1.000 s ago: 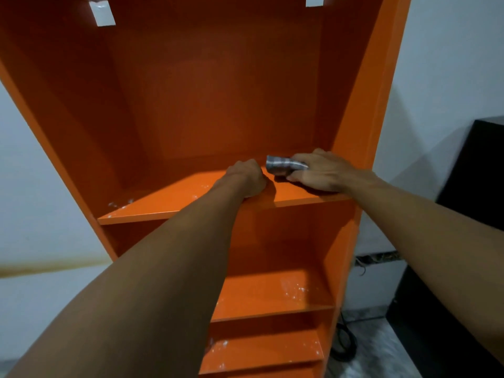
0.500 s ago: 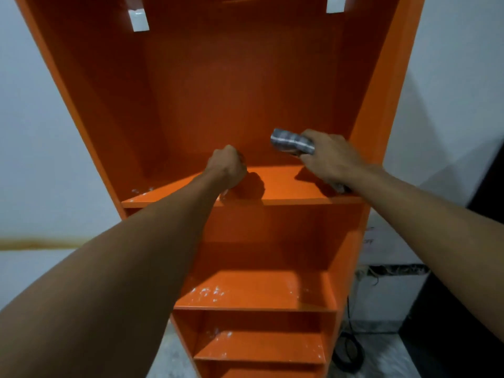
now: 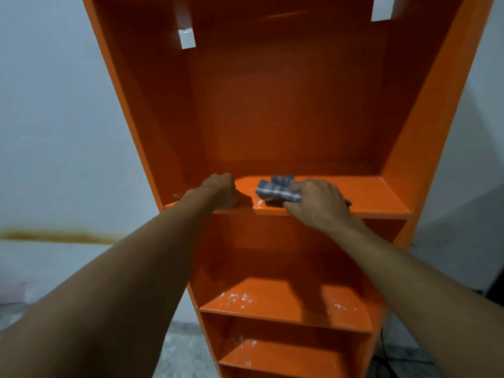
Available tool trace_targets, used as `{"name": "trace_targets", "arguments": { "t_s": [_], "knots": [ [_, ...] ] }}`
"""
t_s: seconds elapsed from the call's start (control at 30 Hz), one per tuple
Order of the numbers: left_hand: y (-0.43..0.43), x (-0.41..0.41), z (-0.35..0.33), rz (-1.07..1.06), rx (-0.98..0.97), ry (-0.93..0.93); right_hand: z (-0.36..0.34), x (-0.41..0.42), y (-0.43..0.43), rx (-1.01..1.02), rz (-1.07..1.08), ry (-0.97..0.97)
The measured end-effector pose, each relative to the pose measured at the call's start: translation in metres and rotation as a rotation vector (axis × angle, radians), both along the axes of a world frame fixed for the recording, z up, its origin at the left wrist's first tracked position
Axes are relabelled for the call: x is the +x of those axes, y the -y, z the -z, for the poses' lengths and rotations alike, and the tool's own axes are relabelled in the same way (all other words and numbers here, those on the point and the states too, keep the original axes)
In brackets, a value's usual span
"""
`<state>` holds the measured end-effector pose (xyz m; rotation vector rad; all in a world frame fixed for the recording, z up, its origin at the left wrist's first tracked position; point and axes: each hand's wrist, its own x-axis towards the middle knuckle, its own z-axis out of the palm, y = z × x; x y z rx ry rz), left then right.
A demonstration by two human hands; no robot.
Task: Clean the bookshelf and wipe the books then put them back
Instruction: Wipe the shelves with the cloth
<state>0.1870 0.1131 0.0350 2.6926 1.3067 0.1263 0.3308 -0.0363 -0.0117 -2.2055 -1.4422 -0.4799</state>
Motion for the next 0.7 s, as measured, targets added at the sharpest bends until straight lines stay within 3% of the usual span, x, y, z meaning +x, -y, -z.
{"name": "trace_targets", "arguments": {
  "t_s": [0.07, 0.13, 0.27, 0.37, 0.5, 0.7],
  "knots": [
    [-0.002, -0.004, -0.001, 0.027, -0.005, -0.026, 0.003, -0.025, 0.002, 0.055, -0.106, -0.019],
    [-0.006, -0.011, -0.001, 0.067, -0.022, -0.031, -0.002, -0.042, 0.008, 0.065, -0.183, -0.187],
    [-0.019, -0.019, 0.001, 0.068, -0.095, 0.062, -0.033, -0.040, 0.007, 0.151, -0.137, -0.429],
    [-0.025, -0.020, 0.002, 0.135, -0.071, 0.032, -0.044, -0.003, -0.011, 0.202, 0.096, -0.345],
    [-0.035, -0.020, 0.002, 0.195, -0.084, 0.023, -0.022, 0.033, -0.030, -0.092, 0.355, -0.320],
    [-0.054, -0.028, -0.003, 0.259, -0.184, 0.076, -0.018, -0.009, -0.072, -0.147, 0.287, -0.268]
  ]
}}
